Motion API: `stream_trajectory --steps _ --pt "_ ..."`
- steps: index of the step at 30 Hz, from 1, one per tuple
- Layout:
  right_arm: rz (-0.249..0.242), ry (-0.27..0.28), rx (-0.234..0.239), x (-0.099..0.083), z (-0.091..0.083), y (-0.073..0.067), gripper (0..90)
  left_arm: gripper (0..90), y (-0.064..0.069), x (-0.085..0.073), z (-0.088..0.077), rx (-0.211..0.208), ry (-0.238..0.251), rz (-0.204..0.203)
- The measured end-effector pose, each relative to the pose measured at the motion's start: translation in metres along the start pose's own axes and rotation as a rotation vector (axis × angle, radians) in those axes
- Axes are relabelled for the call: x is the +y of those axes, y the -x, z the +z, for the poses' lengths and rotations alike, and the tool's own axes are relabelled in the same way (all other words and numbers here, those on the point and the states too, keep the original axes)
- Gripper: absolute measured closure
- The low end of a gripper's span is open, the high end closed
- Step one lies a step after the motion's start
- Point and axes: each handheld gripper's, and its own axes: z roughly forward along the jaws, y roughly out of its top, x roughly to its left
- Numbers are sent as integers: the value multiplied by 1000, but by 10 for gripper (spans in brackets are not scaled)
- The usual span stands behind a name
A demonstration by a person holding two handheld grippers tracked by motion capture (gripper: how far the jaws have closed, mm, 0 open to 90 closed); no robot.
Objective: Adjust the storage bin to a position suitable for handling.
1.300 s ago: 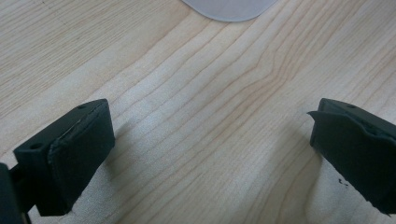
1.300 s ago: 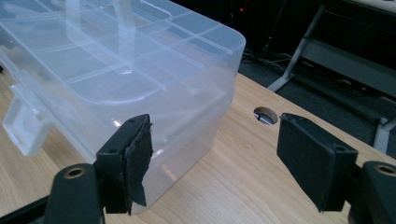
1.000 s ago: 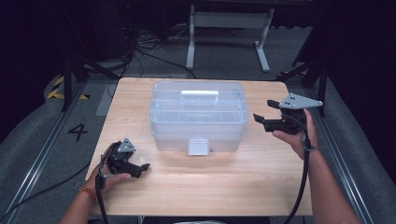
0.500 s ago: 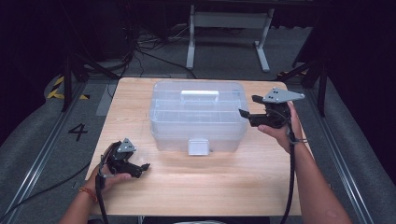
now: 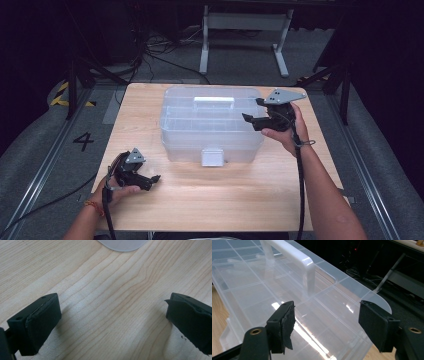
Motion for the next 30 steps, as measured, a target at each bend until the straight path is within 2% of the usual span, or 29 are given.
stream_trajectory --steps 17,22,27,30 --pt "-12 -32 16 13 25 -7 315 3 0 0 0 0 0 1" --pt "-11 -26 19 16 29 -6 339 3 0 0 0 0 0 1" --pt "-41 -31 14 23 33 -8 376 3 0 0 0 1 0 0" --pt "-62 -55 6 26 36 -8 415 3 0 0 0 1 0 0"
